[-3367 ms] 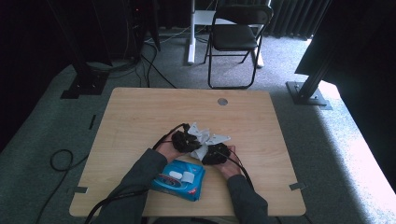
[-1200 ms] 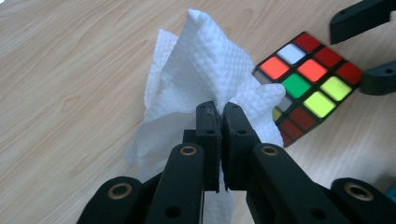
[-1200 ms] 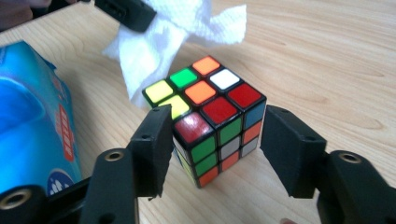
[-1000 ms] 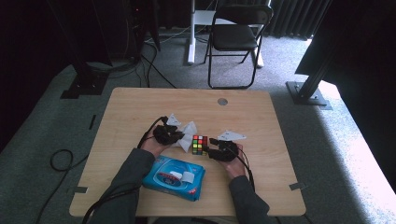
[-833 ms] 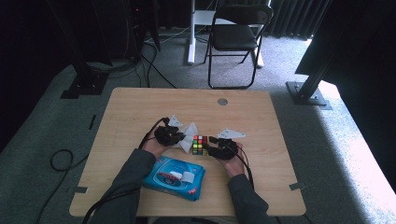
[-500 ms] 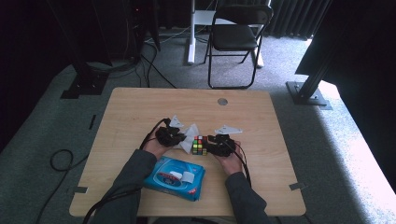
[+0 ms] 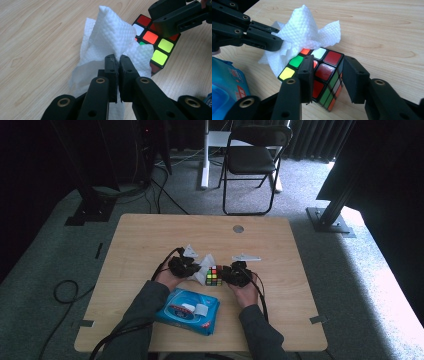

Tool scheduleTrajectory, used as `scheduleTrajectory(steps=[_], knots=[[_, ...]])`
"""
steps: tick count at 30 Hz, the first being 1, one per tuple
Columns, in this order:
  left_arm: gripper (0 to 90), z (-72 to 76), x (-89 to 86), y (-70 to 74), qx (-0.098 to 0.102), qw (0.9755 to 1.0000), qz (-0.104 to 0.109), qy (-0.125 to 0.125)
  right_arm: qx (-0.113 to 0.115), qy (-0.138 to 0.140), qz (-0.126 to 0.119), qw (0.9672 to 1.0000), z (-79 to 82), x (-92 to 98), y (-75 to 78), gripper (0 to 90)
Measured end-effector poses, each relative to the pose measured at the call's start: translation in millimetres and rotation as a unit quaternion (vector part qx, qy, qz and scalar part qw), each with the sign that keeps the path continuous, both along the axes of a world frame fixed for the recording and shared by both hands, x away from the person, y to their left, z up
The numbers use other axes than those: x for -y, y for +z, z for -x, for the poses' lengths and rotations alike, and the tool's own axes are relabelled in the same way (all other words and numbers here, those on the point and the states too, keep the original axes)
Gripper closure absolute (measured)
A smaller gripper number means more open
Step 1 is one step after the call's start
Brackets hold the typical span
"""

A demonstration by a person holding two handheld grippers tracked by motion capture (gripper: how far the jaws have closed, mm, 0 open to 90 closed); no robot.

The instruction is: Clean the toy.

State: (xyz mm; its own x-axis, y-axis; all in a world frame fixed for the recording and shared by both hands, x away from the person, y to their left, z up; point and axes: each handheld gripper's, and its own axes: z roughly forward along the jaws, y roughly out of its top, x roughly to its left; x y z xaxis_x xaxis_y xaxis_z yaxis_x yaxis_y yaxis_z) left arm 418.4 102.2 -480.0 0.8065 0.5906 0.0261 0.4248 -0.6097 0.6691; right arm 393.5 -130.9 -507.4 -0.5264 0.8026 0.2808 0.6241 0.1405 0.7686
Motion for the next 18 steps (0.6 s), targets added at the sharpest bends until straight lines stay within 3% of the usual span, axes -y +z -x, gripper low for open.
scheduleTrajectory(steps=[11, 18], knots=[[86.3, 0.3, 6.4, -0.7, -0.003, 1.0, -0.003, -0.008, 0.019, -0.008, 0.033, 0.9993, 5.8, -8.4, 3.9, 67.5], [86.2, 0.3, 9.1, -1.5, -0.004, 0.9999, -0.007, -0.012, 0.012, -0.014, 0.026, 0.9995, 5.9, -8.7, 3.8, 69.0]])
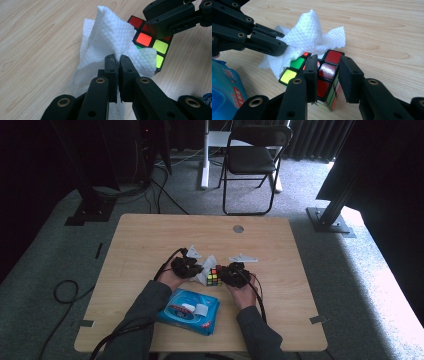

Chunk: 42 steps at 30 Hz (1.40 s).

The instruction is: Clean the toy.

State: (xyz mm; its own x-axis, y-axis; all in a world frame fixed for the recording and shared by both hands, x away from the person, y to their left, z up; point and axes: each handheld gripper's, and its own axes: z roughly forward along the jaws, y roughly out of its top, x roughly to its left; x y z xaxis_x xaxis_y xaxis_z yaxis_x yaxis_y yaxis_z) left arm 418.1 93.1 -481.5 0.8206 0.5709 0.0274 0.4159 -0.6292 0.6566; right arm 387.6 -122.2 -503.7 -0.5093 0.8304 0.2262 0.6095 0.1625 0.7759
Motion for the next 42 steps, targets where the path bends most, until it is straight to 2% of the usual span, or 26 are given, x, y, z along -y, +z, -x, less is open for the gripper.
scheduleTrajectory(steps=[8, 14, 18, 26, 31, 34, 37, 38, 39, 42], knots=[[86.3, -0.8, 3.4, 0.1, 0.0, 1.0, -0.003, -0.004, -0.004, -0.01, -0.003, 0.9999, 1.0, -1.0, -0.1, 69.1], [86.4, -3.8, 12.3, -2.9, -0.006, 0.9996, -0.023, -0.015, -0.006, -0.015, -0.016, 0.9997, 1.6, 0.3, -1.9, 69.1], [86.4, -7.2, 11.8, -2.7, -0.015, 0.9996, -0.019, -0.015, -0.006, -0.018, -0.017, 0.9997, 2.2, 0.0, -2.2, 68.8], [86.3, -9.7, 11.6, -4.5, -0.019, 0.9995, -0.024, -0.007, -0.006, -0.024, -0.017, 0.9995, 3.4, -0.7, -2.2, 68.8], [86.5, -12.4, 18.0, -11.5, -0.028, 0.9977, -0.061, -0.014, -0.007, -0.031, -0.016, 0.9994, 4.4, -2.1, -1.9, 68.9], [86.4, -14.2, 19.1, -12.7, -0.037, 0.9973, -0.063, -0.013, -0.007, -0.036, -0.016, 0.9992, 5.3, -2.6, -1.9, 68.8], [86.4, -16.1, 22.1, -15.0, -0.041, 0.9958, -0.08, -0.018, -0.008, -0.039, -0.019, 0.999, 5.9, -2.6, -2.2, 68.8], [86.5, -16.1, 22.1, -15.0, -0.041, 0.9958, -0.08, -0.018, -0.008, -0.039, -0.019, 0.999, 5.9, -2.6, -2.2, 68.8], [86.5, -17.0, 26.1, -17.6, -0.043, 0.994, -0.098, -0.021, -0.01, -0.04, -0.02, 0.999, 6.0, -2.6, -2.1, 68.6], [86.5, -18.1, 31.9, -21.6, -0.044, 0.9901, -0.131, -0.029, -0.014, -0.037, -0.026, 0.9989, 5.7, -1.0, -2.6, 68.3]])
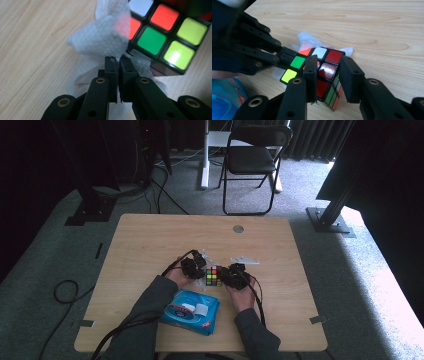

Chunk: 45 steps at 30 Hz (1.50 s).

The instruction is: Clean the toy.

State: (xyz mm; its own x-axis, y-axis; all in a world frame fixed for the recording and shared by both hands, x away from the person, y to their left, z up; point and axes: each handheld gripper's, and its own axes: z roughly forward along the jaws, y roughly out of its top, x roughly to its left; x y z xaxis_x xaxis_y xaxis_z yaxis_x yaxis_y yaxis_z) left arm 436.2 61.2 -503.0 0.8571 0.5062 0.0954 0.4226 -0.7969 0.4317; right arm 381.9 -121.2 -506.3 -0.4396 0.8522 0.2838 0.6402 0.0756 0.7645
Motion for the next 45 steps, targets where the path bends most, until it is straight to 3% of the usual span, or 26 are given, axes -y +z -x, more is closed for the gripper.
scheduleTrajectory(steps=[3, 14, 20, 26, 34, 45], knots=[[86.4, -0.2, 3.7, -4.0, 0.0, 0.9999, -0.014, -0.004, 0.003, -0.001, 0.001, 1.0, 0.3, -0.2, -0.3, 68.4], [86.4, 1.5, 2.9, -3.6, 0.007, 0.9999, -0.012, -0.006, 0.006, -0.005, 0.002, 1.0, 1.6, -1.0, -0.6, 68.4], [86.4, 1.6, -1.7, -0.8, -0.001, 1.0, 0.006, -0.002, 0.006, -0.006, 0.001, 1.0, 1.8, -0.9, -0.7, 68.4], [86.5, 5.1, -5.1, 3.1, 0.003, 0.9997, 0.022, -0.004, 0.006, -0.006, 0.001, 1.0, 1.8, -0.9, -0.7, 68.5], [86.3, 13.0, -16.8, 16.7, 0.007, 0.9971, 0.074, -0.013, 0.006, -0.007, 0.0, 1.0, 2.1, -1.1, -0.9, 68.5], [86.2, 17.0, -16.0, 16.6, 0.002, 0.9975, 0.058, -0.041, 0.006, -0.008, -0.002, 0.9999, 2.1, -1.5, -1.0, 69.8]])
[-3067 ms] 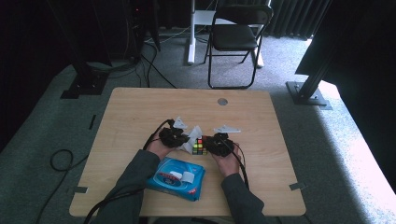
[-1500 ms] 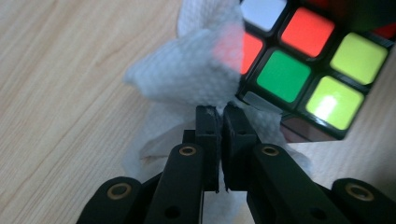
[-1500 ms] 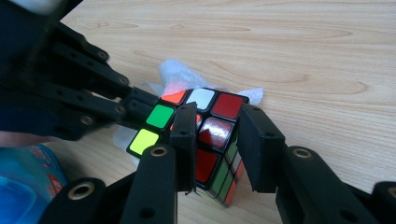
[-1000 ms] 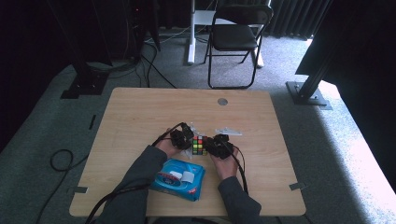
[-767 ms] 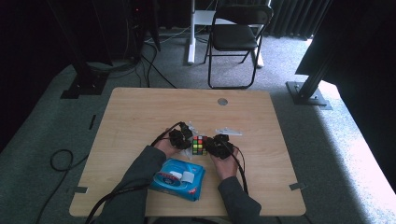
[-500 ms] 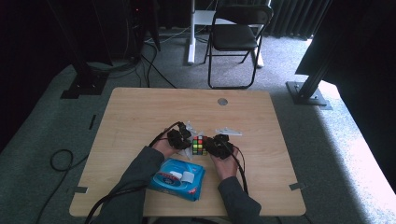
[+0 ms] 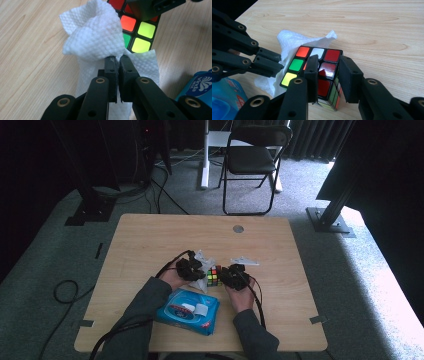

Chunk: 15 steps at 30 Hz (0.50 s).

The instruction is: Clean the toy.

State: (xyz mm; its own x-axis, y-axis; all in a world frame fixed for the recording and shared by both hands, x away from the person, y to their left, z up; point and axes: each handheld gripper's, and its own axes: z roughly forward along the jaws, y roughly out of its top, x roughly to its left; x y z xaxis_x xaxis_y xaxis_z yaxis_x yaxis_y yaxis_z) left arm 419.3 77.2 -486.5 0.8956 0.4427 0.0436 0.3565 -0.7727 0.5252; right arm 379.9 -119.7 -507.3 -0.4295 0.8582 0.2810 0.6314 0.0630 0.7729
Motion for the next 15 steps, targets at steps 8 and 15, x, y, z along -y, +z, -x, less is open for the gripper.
scheduleTrajectory(steps=[8, 15], knots=[[86.0, 0.8, 8.9, -9.4, 0.008, 0.9991, -0.041, -0.01, 0.0, -0.001, -0.001, 1.0, 0.0, -0.1, 0.0, 69.7], [86.0, -1.3, 16.6, -14.9, 0.011, 0.997, -0.075, -0.012, -0.002, -0.002, 0.0, 1.0, 0.0, -0.3, 0.2, 69.7]])
